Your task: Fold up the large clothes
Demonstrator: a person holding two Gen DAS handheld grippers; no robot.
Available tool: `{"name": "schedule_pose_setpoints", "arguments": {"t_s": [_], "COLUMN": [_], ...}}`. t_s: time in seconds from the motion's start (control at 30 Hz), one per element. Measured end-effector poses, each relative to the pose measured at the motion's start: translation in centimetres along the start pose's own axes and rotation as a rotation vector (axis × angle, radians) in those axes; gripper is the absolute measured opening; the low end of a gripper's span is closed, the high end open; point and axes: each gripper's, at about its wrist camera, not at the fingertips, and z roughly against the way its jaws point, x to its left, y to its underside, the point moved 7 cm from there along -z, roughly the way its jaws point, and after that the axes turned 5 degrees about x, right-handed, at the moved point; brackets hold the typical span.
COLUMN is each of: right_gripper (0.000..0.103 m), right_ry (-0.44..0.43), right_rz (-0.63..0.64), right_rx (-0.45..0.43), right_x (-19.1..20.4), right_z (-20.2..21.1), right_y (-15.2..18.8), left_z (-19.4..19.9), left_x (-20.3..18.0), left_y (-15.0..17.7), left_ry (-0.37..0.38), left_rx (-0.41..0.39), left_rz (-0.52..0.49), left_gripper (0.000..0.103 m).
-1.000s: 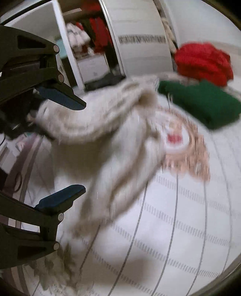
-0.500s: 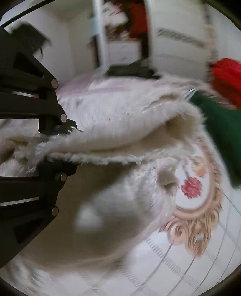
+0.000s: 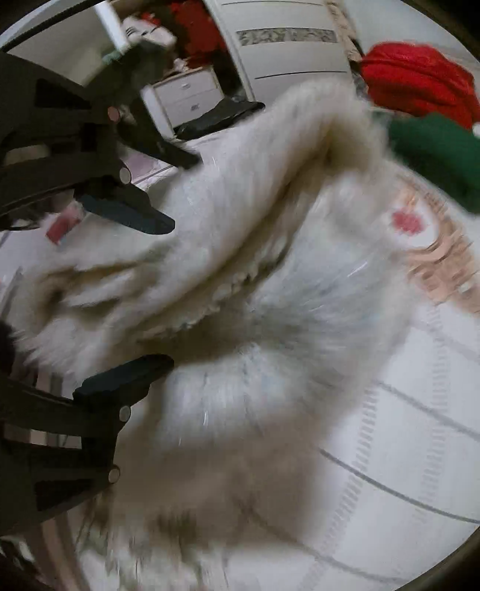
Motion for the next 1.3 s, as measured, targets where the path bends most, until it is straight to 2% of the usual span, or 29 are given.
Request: {"name": "schedule_pose_setpoints", "arguments": {"t_s": [0.1,0.2,0.27,0.3,0.4,0.47,0.53,0.57,0.6,0.63,0.67,0.73,0.8,0.83,0.9,0.93,0.97,1.0,1.03,1.07,1.13,1.23,1.3], "right_gripper": [0.074,0.074,0.073,0.073,0.070,0.070,0.070,0.065,0.060,0.046,0.043,0.043,0.043,0.045,0.050,0.061,0.081,0.091,0.100,0.101,0.102,0.103,0.103], "right_ry": [0.084,0.130,0.083,0.080,0.067,0.085,0.151,0.191,0.227,0.303,0.343,0.338,0.356,0.340,0.245,0.168,0.131,0.093,0.094,0.114,0.128,0.063,0.059], "right_rz": [0.077,0.150,0.197,0.204,0.236,0.287,0.328,0.326,0.315,0.307,0.305,0.277,0.266,0.256,0.226,0.209,0.204,0.200,0.199,0.210,0.214,0.185,0.228], "right_rx": [-0.106,-0.167,-0.151,-0.147,-0.123,-0.105,-0.053,-0.017,0.008,0.027,0.024,0.017,0.043,0.069,0.102,0.106,0.091,0.043,-0.004,-0.060,-0.079,-0.018,0.007], "right_x": [1.2,3.9,5.7,7.0,10.3,11.4,11.2,10.4,9.5,8.0,7.0,6.2,6.7,6.9,7.3,7.2,6.9,6.2,5.3,3.8,1.6,-1.9,-3.1], "right_z": [4.0,5.3,5.3,4.6,3.3,1.8,-1.3,-3.9,-5.0,-6.6,-7.6,-8.4,-8.3,-7.8,-5.9,-4.0,-3.2,-1.0,0.7,2.5,3.0,-0.1,-2.2], "right_y": [-0.3,-2.0,-2.7,-3.0,-3.2,-2.9,-2.4,-2.2,-2.0,-2.4,-2.9,-3.8,-4.1,-3.8,-3.1,-2.5,-2.5,-2.3,-2.3,-2.3,-2.5,-3.7,-4.6], "left_z": [0.5,3.0,5.2,5.9,9.9,10.8,9.9,9.2,8.2,7.5,6.4,4.6,3.3,3.0,2.6,2.6,2.6,2.5,2.4,2.4,1.6,-0.5,-1.8], "left_x": [-0.7,-0.4,0.5,0.9,3.5,4.6,5.8,6.1,6.4,6.4,6.5,6.7,7.0,7.0,6.8,6.6,6.4,6.4,6.4,6.2,5.8,4.8,4.3], "left_y": [-0.1,-0.6,-1.4,-1.8,-3.1,-4.0,-4.8,-5.0,-5.2,-5.0,-4.8,-3.8,-2.1,-1.5,-0.4,0.0,0.3,0.7,0.8,1.0,1.1,1.2,1.0], "left_ry": [0.004,0.015,0.035,0.030,0.032,0.031,-0.018,-0.041,-0.070,-0.088,-0.104,-0.127,-0.099,-0.092,-0.036,-0.004,0.015,0.052,0.074,0.083,0.127,0.217,0.274], "left_rx": [-0.006,-0.087,-0.167,-0.193,-0.353,-0.403,-0.354,-0.324,-0.291,-0.263,-0.225,-0.163,-0.101,-0.080,-0.036,-0.026,-0.018,-0.007,0.001,0.009,0.038,0.108,0.137], "left_rz": [-0.008,0.032,0.083,0.104,0.200,0.217,0.206,0.192,0.175,0.156,0.132,0.117,0.119,0.122,0.124,0.123,0.122,0.119,0.116,0.112,0.102,0.099,0.116], "left_gripper": [0.094,0.094,0.094,0.094,0.094,0.094,0.094,0.094,0.094,0.094,0.094,0.094,0.094,0.094,0.094,0.094,0.094,0.094,0.094,0.094,0.094,0.094,0.094]}}
